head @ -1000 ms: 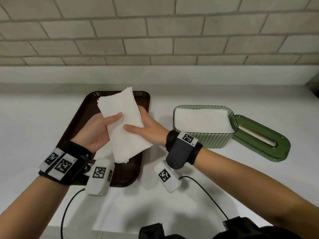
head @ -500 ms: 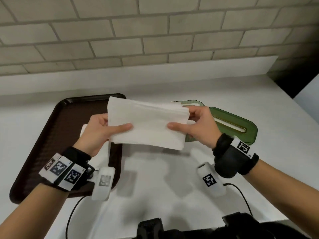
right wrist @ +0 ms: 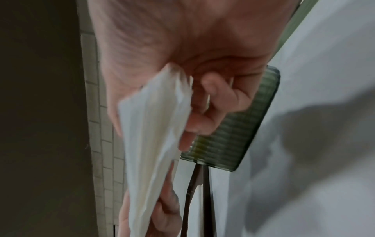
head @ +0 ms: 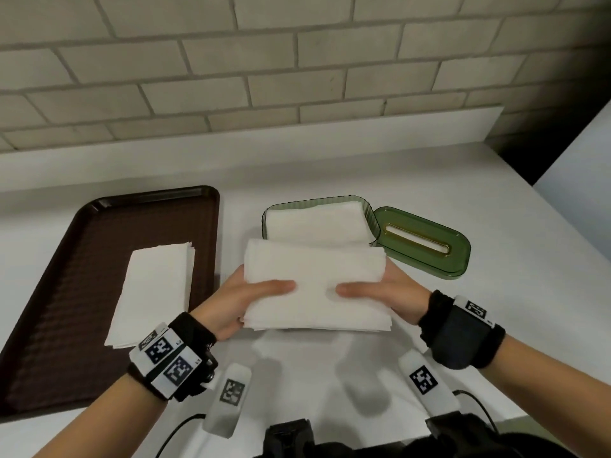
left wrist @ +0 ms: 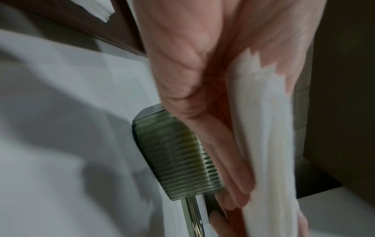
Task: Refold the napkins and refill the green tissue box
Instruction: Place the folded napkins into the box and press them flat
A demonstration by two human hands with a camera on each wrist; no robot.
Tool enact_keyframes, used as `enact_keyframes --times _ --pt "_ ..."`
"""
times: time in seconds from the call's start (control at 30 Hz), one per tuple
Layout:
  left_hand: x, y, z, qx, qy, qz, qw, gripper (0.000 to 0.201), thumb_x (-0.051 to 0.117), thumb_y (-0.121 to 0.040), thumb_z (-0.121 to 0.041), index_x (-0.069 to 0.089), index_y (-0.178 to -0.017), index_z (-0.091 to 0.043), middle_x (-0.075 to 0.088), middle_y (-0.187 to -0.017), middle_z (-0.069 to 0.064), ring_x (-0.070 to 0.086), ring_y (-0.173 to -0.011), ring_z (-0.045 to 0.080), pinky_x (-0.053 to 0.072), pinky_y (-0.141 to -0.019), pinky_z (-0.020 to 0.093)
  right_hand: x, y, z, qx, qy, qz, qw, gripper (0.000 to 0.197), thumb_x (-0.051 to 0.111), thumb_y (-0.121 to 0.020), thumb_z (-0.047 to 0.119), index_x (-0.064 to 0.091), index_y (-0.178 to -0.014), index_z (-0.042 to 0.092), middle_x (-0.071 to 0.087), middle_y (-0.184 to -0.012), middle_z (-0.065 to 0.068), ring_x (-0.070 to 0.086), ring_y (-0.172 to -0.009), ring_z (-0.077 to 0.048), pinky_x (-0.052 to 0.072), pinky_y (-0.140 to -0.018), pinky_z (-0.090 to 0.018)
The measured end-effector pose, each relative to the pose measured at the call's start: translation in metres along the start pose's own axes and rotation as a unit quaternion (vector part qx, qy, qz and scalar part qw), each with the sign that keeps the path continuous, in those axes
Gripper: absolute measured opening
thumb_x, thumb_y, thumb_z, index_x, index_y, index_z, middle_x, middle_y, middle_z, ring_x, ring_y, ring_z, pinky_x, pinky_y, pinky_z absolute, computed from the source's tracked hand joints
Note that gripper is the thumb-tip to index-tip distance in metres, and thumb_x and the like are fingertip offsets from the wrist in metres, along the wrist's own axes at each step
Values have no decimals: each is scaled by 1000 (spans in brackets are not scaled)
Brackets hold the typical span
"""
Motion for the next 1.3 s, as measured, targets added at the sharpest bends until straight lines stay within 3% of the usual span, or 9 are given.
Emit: enact_keyframes --times 0.13,0.23,0.33,0.47,0.6,0.83,0.93,1.07,1.3 --pt "6 -1 -8 77 -101 -3 992 43 67 -82 4 62 -123 -10 71 -118 5 67 -110 19 54 -89 25 -14 0 12 -55 129 -42 989 54 85 -69 2 62 -113 24 72 -107 10 67 -100 0 49 -86 -14" --pt "3 0 -12 145 -175 -28 974 35 69 -84 -1 66 -118 -5 73 -112 4 69 -105 19 54 -89 26 -33 3 16 -101 141 -102 980 43 85 -70 6 67 -107 16 74 -99 8 70 -94 -6 50 -83 -17" --pt "6 -3 -3 162 -217 -46 961 37 72 -81 2 68 -117 -7 75 -99 -7 68 -86 5 52 -71 14 -32 -2 -3 -100 173 -86 976 39 87 -67 8 68 -100 14 71 -91 7 67 -83 -10 52 -77 -24" --pt "8 -9 7 165 -272 -46 947 46 79 -75 1 71 -114 -20 73 -105 -6 68 -94 12 53 -81 24 -34 -4 -31 -46 142 -101 984 68 96 -51 27 65 -111 14 73 -99 1 69 -88 -13 55 -86 -34" --pt "17 -12 2 187 -283 -47 940 47 78 -73 4 71 -112 -22 73 -102 -5 68 -91 11 52 -79 22 -30 -7 -12 -91 150 -87 981 37 87 -65 -1 67 -90 17 68 -78 11 62 -70 -6 50 -68 -20" --pt "36 -7 -15 251 -339 -59 905 56 71 -78 5 64 -124 -27 69 -117 -16 62 -112 -1 47 -98 19 -27 -2 0 -144 156 -101 972 50 86 -68 2 65 -111 18 71 -100 6 67 -92 -11 52 -82 -24" --pt "45 1 -14 275 -471 -3 838 65 67 -88 -11 44 -142 -38 52 -141 -17 46 -131 -3 38 -109 20 -23 13 17 -221 249 -90 939 69 82 -75 7 52 -134 24 65 -123 7 61 -117 -12 47 -99 -28" --pt "45 1 0 230 -613 2 756 70 54 -97 -30 12 -145 -59 34 -153 -20 38 -138 4 47 -101 36 -12 24 16 -282 438 -55 852 66 74 -85 16 45 -144 25 54 -138 12 50 -127 -5 41 -107 -27" --pt "46 6 -7 241 -638 -24 731 73 53 -96 -35 5 -146 -59 35 -149 -27 40 -133 2 48 -96 29 -13 25 12 -257 477 -34 840 64 67 -89 22 40 -145 36 53 -136 10 51 -124 -7 43 -103 -28"
Point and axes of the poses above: each hand's wrist, its own y-axis away from the middle knuckle, its own x-axis out of the palm, z = x × y, the point moved 8 cm from there along -y, towards the middle knuckle
